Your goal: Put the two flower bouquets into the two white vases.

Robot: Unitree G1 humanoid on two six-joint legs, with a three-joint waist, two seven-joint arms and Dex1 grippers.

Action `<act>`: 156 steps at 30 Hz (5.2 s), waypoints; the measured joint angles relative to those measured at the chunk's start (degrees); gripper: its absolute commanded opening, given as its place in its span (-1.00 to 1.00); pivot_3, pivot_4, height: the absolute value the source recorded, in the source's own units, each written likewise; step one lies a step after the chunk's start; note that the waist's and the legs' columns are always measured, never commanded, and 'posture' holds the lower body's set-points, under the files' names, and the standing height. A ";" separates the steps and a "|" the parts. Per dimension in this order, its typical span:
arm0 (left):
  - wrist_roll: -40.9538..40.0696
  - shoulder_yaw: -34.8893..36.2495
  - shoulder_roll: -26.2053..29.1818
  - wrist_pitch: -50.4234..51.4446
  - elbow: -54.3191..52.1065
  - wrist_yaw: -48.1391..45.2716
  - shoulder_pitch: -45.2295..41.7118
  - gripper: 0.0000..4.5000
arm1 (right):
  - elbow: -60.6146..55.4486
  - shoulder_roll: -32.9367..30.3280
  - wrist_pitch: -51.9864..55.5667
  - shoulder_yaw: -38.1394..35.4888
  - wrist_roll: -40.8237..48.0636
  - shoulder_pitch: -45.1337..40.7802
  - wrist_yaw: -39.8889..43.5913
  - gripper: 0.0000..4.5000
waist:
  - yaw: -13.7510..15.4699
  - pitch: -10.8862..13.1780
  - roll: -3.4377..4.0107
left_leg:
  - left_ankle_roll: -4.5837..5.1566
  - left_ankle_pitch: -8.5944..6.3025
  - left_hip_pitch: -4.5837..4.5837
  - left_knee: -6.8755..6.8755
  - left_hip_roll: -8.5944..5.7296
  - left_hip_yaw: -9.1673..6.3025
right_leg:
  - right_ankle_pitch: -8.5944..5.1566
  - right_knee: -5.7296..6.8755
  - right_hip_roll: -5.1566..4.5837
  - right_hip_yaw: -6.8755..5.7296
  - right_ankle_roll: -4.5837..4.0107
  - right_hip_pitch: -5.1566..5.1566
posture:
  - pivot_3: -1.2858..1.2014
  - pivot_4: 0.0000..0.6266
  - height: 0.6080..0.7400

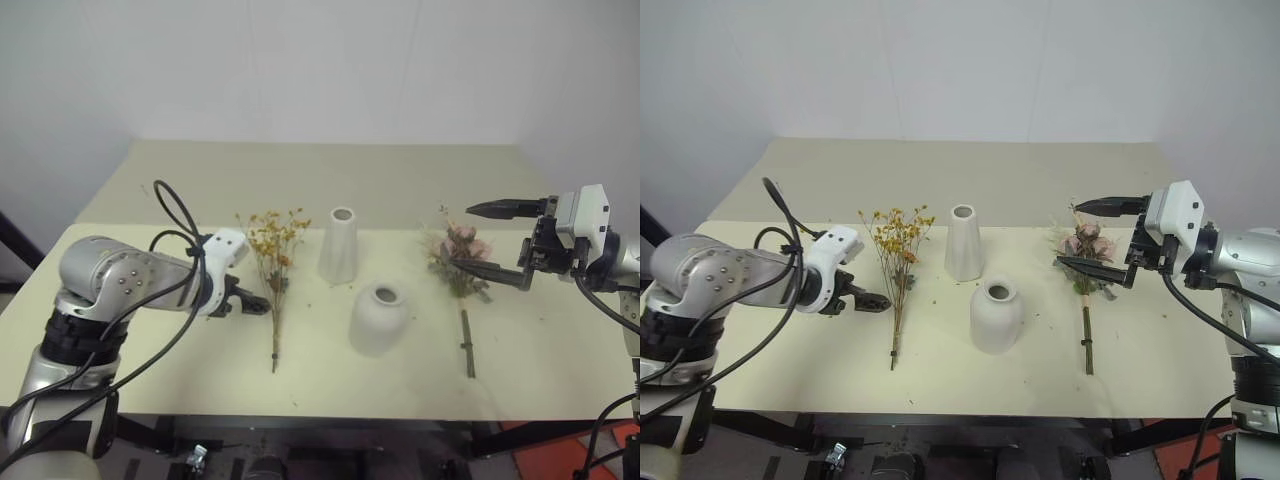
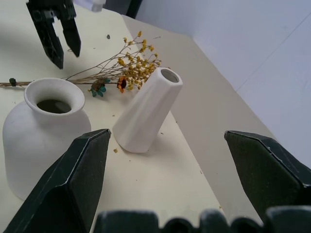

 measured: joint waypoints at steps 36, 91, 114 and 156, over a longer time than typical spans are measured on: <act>23.39 2.07 -8.71 -15.16 9.01 3.30 -2.92 -0.99 | -4.26 0.70 0.49 -0.59 2.30 3.41 -2.40 1.00 | -0.17 0.00 0.00 | -0.02 0.01 0.10 0.06 -0.06 0.00 | 0.05 -0.04 -0.01 0.06 0.05 0.12 | 0.03 -0.52 1.00; 36.03 8.83 -30.83 -71.20 36.80 -40.29 -21.19 -0.99 | -12.07 0.90 31.47 -4.52 12.05 2.03 -16.68 1.00 | 0.93 0.02 -0.03 | -0.01 0.01 -0.15 0.21 -0.09 0.00 | 0.15 -0.24 -0.02 0.04 0.19 0.09 | 0.03 -0.52 1.00; 41.06 6.89 -31.06 -72.14 36.82 -40.42 -14.28 0.65 | -14.15 1.03 31.47 -6.00 13.52 4.64 -18.42 1.00 | 0.80 0.03 -0.03 | -0.01 0.01 -0.15 0.21 -0.08 0.00 | 0.15 -0.22 -0.02 0.04 0.20 0.09 | 0.03 -0.52 1.00; 22.84 5.94 0.39 -52.28 -7.17 -67.35 3.79 1.00 | 20.16 2.08 76.47 32.74 -7.36 -25.27 -30.87 0.58 | -0.26 0.06 0.03 | 0.02 0.02 -0.91 0.28 -0.02 0.02 | 0.20 -0.05 0.03 0.06 0.04 -0.84 | 0.03 -0.52 1.00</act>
